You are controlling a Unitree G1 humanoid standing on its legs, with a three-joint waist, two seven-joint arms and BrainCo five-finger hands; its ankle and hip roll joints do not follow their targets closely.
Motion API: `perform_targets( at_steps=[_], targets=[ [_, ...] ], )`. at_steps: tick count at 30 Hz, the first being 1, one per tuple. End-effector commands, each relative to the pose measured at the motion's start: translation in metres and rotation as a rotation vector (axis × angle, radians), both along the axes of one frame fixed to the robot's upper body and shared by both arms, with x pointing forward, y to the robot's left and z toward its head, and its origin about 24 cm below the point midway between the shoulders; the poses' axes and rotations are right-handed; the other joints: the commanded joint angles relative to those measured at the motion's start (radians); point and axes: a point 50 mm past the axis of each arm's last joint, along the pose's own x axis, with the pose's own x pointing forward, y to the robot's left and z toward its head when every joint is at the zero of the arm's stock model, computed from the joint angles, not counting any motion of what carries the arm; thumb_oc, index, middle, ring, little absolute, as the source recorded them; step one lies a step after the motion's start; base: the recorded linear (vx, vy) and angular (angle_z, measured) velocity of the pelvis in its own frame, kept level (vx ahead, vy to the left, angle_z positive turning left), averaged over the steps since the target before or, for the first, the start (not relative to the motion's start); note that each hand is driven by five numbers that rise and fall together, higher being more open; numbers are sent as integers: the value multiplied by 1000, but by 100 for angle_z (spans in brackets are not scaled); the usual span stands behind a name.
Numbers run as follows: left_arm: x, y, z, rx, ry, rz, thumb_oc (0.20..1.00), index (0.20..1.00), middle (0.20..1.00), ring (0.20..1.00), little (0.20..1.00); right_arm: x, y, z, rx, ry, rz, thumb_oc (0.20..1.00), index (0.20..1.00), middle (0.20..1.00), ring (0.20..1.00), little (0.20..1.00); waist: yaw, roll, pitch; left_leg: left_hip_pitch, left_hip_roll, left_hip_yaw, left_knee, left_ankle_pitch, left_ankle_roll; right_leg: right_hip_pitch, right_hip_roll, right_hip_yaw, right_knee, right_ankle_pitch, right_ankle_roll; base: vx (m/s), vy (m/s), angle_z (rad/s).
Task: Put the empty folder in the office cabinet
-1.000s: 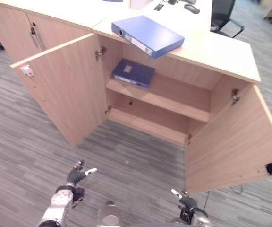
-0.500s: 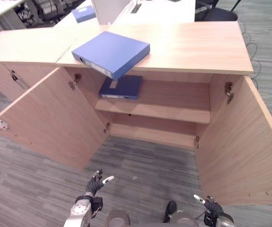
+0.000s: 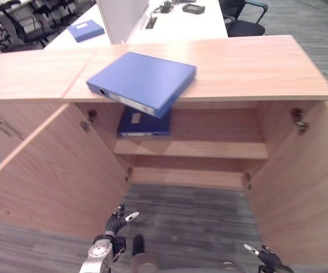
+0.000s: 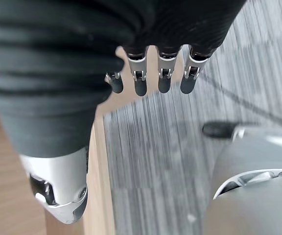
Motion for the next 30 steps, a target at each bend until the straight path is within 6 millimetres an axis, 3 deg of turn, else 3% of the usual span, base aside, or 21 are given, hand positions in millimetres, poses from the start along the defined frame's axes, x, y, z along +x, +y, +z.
perform_targets(
  at_steps=[1,2,5,6,7,9,10,11,13,14,15,16,17,19,20,22,27,30],
  targets=[
    [15,-1,16,6,-104,-33,1000,1000,1000,1000,1000,23,-8,9,-33,-77,19,1000,1000,1000,1000,1000,13,3,16,19,98,4,-20,11,-33,-10,-46,44,76,-51,45,122,353,33],
    [15,-1,16,7,-104,-33,1000,1000,1000,1000,1000,23,-8,9,-32,-77,18,1000,1000,1000,1000,1000,14,0,16,18,95,5,-18,9,-31,-10,-49,45,75,-50,47,78,225,31],
    [19,1,18,28,-109,-51,1000,1000,1000,1000,1000,24,0,7,-13,-74,27,1000,1000,1000,1000,1000,11,-38,10,42,36,45,-19,-40,2,-34,-110,61,96,67,77,64,250,14],
    [19,1,18,28,-109,-51,1000,1000,1000,1000,1000,24,0,7,-13,-75,27,1000,1000,1000,1000,1000,14,-40,10,44,34,49,-19,-40,4,-36,-113,65,96,68,79,56,348,-21],
    [19,5,20,43,-115,-54,1000,1000,1000,1000,1000,32,6,8,0,-97,44,1000,1000,1000,1000,1000,20,-54,12,68,4,85,-24,-65,28,-62,-144,75,126,157,89,52,325,-33],
    [18,8,20,50,-107,-57,1000,1000,1000,1000,1000,35,11,8,12,-103,46,1000,1000,1000,1000,1000,25,-57,16,93,-23,104,-31,-85,54,-81,-161,77,172,202,89,93,441,-38],
    [16,10,20,60,-99,-64,1000,1000,1000,1000,1000,37,14,8,24,-110,45,1000,1000,1000,1000,1000,26,-59,17,115,-53,112,-37,-106,80,-91,-178,72,225,255,89,87,362,-29],
    [16,10,20,60,-99,-64,1000,1000,1000,1000,1000,37,15,8,24,-110,45,1000,1000,1000,1000,1000,27,-61,18,117,-55,114,-36,-107,81,-92,-180,74,226,254,89,98,343,-32],
    [14,12,20,69,-93,-62,1000,1000,1000,1000,1000,40,17,8,33,-121,35,1000,1000,1000,1000,1000,30,-61,26,155,-78,137,-39,-129,107,-112,-203,45,294,326,89,78,285,-20],
    [13,13,20,70,-88,-61,1000,1000,1000,1000,1000,41,18,9,37,-125,34,1000,1000,1000,1000,1000,32,-52,31,168,-85,143,-40,-139,122,-122,-208,14,333,326,89,119,420,-22],
    [11,15,19,65,-78,-54,1000,1000,1000,1000,1000,40,22,7,51,-119,30,1000,1000,1000,1000,1000,31,-42,38,208,-99,155,-42,-166,138,-145,-187,-26,403,283,87,175,419,-31],
    [10,13,18,53,-80,-44,1000,1000,1000,1000,1000,41,24,7,57,-119,39,1000,1000,1000,1000,1000,21,-37,42,223,-113,145,-43,-171,147,-182,-123,-27,365,233,73,182,306,-28],
    [10,14,18,51,-82,-38,1000,1000,1000,1000,1000,43,24,7,57,-120,43,1000,1000,1000,1000,1000,23,-43,45,223,-127,140,-42,-172,146,-187,-101,-38,307,200,64,148,86,-4],
    [13,15,19,68,-80,-42,1000,1000,1000,1000,1000,47,21,9,37,-123,65,1000,1000,1000,1000,1000,40,-64,52,216,-145,143,-22,-184,132,-143,-92,-135,94,188,65,47,-76,21],
    [13,13,19,58,-84,-39,1000,1000,1000,1000,1000,46,21,9,36,-123,69,1000,1000,1000,1000,1000,41,-66,48,214,-150,138,-21,-185,133,-128,-84,-132,72,174,60,13,-51,39],
    [13,10,17,42,-85,-24,1000,1000,1000,1000,1000,47,21,10,35,-129,73,1000,1000,1000,1000,1000,35,-64,38,215,-153,125,-32,-179,131,-124,-49,-63,61,150,57,34,-11,40],
    [10,7,14,21,-82,-1,1000,1000,1000,1000,1000,50,19,11,28,-141,70,1000,1000,1000,1000,1000,41,-57,21,222,-137,139,-43,-175,118,-91,-53,-86,30,137,54,37,-84,3],
    [7,3,10,12,-68,2,1000,1000,1000,1000,1000,49,16,13,17,-142,77,1000,1000,1000,1000,1000,34,-41,4,220,-110,141,-52,-162,88,-43,-27,-102,-49,105,39,19,-139,-1]
  ],
)
